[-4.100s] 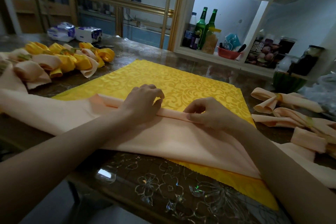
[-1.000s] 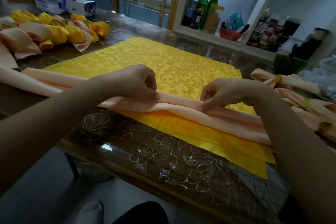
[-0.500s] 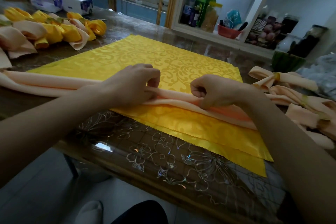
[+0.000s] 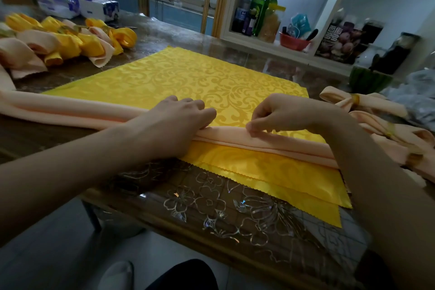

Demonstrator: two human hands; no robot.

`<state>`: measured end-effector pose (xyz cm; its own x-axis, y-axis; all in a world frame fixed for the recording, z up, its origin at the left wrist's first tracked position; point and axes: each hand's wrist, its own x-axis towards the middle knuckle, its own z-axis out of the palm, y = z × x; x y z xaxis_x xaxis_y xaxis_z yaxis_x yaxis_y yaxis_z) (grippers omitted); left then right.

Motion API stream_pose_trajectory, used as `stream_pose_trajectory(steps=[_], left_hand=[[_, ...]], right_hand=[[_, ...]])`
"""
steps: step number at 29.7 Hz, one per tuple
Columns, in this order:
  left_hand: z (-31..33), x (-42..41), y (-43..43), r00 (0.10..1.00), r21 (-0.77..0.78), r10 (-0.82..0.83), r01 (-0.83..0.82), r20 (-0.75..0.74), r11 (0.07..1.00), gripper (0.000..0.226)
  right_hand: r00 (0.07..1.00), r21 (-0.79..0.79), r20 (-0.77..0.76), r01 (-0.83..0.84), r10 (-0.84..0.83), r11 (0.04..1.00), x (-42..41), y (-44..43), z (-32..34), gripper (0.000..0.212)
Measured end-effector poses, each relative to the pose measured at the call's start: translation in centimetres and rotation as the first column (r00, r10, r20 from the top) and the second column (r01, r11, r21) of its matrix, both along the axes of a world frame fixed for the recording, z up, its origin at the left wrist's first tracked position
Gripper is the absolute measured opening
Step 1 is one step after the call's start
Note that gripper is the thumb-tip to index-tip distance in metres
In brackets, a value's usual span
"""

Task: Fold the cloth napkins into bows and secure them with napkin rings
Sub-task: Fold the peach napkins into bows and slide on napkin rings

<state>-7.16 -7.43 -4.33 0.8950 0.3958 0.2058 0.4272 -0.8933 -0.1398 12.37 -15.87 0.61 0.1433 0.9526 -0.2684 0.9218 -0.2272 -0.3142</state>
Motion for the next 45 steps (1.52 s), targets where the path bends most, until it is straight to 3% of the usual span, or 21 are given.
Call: stream_pose_trajectory(steps=[3, 7, 10, 14, 19, 21, 23, 24, 25, 27, 28, 32, 38, 42, 45], left_hand=[[0.2, 0.5, -0.4, 0.994, 0.080, 0.039, -0.030, -0.103, 0.996, 0.024], [0.8, 1.5, -1.5, 0.952, 0.294, 0.137, -0.053, -0.272, 0.954, 0.038], [0.9, 2.6, -2.9, 0.922, 0.306, 0.238, -0.142, -0.305, 0.941, 0.035], [0.5, 3.4, -3.2, 0.916, 0.146, 0.315, -0.286, -0.247, 0.947, 0.031], [1.6, 2.3, -2.4, 0.920, -0.058, 0.309, -0.331, -0.241, 0.942, 0.026], [2.8, 1.8, -1.4, 0.884, -0.285, 0.315, -0.419, -0.346, 0.862, 0.019], [4.7, 1.6, -0.5, 0.860, -0.567, 0.271, -0.492, -0.432, 0.661, 0.010], [5.5, 1.7, -0.4, 0.887, -0.662, 0.262, -0.458, -0.379, 0.593, 0.012], [5.9, 2.1, -0.4, 0.924, -0.716, 0.271, -0.381, -0.270, 0.586, 0.016], [5.1, 3.4, -1.1, 0.961, -0.762, 0.276, -0.185, -0.009, 0.620, 0.026], [4.4, 4.0, -1.8, 0.964, -0.765, 0.262, -0.137, 0.042, 0.629, 0.030], [1.1, 5.2, -2.6, 0.966, -0.606, 0.257, -0.198, 0.012, 0.770, 0.046], [1.0, 5.1, -2.4, 0.966, -0.584, 0.260, -0.205, 0.010, 0.786, 0.051], [1.1, 4.8, -2.7, 0.977, -0.574, 0.211, -0.193, -0.037, 0.796, 0.040], [1.3, 4.9, -3.3, 0.975, -0.530, 0.207, -0.216, -0.077, 0.820, 0.038]], right_hand=[[0.999, -0.041, -0.033, 0.034, -0.035, 0.999, 1.0, 0.0, -0.5, 0.016], [0.998, -0.167, -0.031, 0.039, -0.045, 0.985, 1.5, -0.3, -0.5, 0.018], [0.998, -0.184, -0.019, 0.058, -0.062, 0.981, 1.3, -0.8, 0.0, 0.025], [0.996, -0.107, 0.036, 0.089, -0.085, 0.990, 1.0, -2.0, -1.3, 0.029], [0.992, 0.351, -0.059, 0.124, -0.110, 0.928, 0.2, -4.9, -4.8, 0.016], [0.991, 0.345, 0.068, 0.082, -0.112, 0.935, -0.1, -5.4, -6.0, 0.035], [0.983, 0.288, 0.165, 0.030, -0.081, 0.957, -0.6, -5.6, -6.5, 0.042], [0.981, 0.272, 0.182, 0.018, -0.069, 0.962, -0.7, -5.8, -6.4, 0.042], [0.980, 0.255, 0.189, 0.004, -0.054, 0.967, -0.8, -5.9, -6.3, 0.043], [0.980, 0.237, 0.197, -0.010, -0.038, 0.971, -0.8, -6.0, -6.4, 0.044], [0.978, 0.229, 0.206, -0.010, -0.039, 0.973, -0.8, -6.0, -6.5, 0.045], [0.977, 0.186, 0.207, 0.009, -0.048, 0.982, -0.8, -6.1, -6.5, 0.048], [0.982, 0.301, -0.024, 0.185, -0.186, 0.936, 0.4, -8.6, -5.9, 0.038], [0.955, 0.339, 0.129, 0.211, -0.267, 0.917, 2.3, -11.0, -4.2, 0.025], [0.939, 0.200, 0.079, 0.314, -0.334, 0.928, 2.6, -11.7, -2.2, 0.016]])
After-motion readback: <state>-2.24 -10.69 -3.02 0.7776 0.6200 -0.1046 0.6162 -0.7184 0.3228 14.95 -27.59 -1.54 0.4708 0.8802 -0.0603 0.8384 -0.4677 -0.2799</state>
